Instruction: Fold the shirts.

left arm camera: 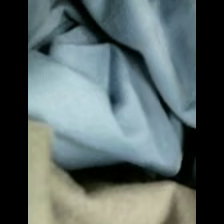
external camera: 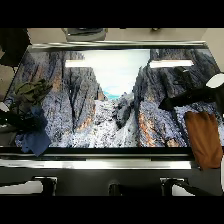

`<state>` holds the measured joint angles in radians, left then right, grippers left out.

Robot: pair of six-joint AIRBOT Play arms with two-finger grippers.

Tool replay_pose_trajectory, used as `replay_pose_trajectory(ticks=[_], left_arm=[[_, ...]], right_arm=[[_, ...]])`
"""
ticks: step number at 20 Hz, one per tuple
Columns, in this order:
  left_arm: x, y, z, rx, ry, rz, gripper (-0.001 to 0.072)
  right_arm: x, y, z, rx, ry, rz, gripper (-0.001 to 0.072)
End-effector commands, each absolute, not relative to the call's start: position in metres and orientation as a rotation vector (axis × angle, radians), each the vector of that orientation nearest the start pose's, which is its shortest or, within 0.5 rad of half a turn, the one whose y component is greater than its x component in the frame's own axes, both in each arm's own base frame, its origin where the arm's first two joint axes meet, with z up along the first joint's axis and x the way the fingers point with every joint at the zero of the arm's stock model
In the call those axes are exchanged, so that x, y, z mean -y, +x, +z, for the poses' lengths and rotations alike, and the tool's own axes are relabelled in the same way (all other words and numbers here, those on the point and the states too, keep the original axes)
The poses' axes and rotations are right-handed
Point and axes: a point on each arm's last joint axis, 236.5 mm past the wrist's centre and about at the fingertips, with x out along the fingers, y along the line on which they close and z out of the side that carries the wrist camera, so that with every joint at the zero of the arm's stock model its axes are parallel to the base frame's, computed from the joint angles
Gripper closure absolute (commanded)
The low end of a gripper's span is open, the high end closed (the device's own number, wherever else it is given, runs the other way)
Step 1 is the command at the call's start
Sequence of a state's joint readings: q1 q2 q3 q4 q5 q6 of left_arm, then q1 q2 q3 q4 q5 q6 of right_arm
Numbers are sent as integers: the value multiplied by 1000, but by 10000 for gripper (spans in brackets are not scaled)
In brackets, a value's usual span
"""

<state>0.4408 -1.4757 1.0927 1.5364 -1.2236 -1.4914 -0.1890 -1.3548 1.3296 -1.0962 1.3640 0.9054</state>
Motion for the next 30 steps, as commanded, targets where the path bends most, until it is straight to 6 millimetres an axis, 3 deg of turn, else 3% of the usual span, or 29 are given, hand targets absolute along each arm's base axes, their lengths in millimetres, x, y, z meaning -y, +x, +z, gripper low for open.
replay_pose_trajectory(ticks=[1, 4, 6, 8, 11, 13, 15, 19, 22, 23, 24, 25, 26, 28, 30], left_arm=[[-119, 331, -43, -1458, -386, 208, 670], [-61, 374, 55, -1112, -452, 46, 670], [-5, 377, 127, -916, -420, -94, 671], [57, 357, 181, -788, -346, -249, 671], [145, 311, 212, -756, -310, -476, 671], [201, 279, 203, -811, -269, -640, 671], [249, 255, 176, -880, -222, -764, 671], [319, 226, 82, -1102, -177, -836, 671], [361, 193, 7, -1322, -132, -862, 665], [371, 183, -9, -1379, -136, -875, 505], [378, 176, -18, -1431, -140, -894, 98], [378, 179, -19, -1441, -123, -910, -2], [375, 193, -9, -1405, -106, -928, -3], [353, 247, 23, -1290, -104, -887, -4], [303, 312, 51, -1199, -110, -764, -4]], right_arm=[[-39, 384, 54, -1200, 0, 593, 40], [-42, 372, 71, -1187, -17, 605, 40], [-43, 363, 90, -1153, -45, 603, 40], [-41, 351, 111, -1119, -77, 580, 40], [-38, 325, 141, -1083, -135, 546, 43], [-35, 306, 156, -1071, -166, 518, 43], [-29, 287, 167, -1072, -195, 481, 43], [-16, 259, 177, -1094, -244, 413, 44], [-3, 258, 176, -1106, -275, 358, 45], [2, 262, 176, -1103, -284, 338, 45], [5, 266, 175, -1098, -288, 327, 45], [6, 270, 174, -1093, -287, 324, 45], [5, 274, 172, -1094, -283, 328, 45], [4, 282, 163, -1117, -267, 346, 46], [-12, 285, 146, -1150, -208, 424, 45]])
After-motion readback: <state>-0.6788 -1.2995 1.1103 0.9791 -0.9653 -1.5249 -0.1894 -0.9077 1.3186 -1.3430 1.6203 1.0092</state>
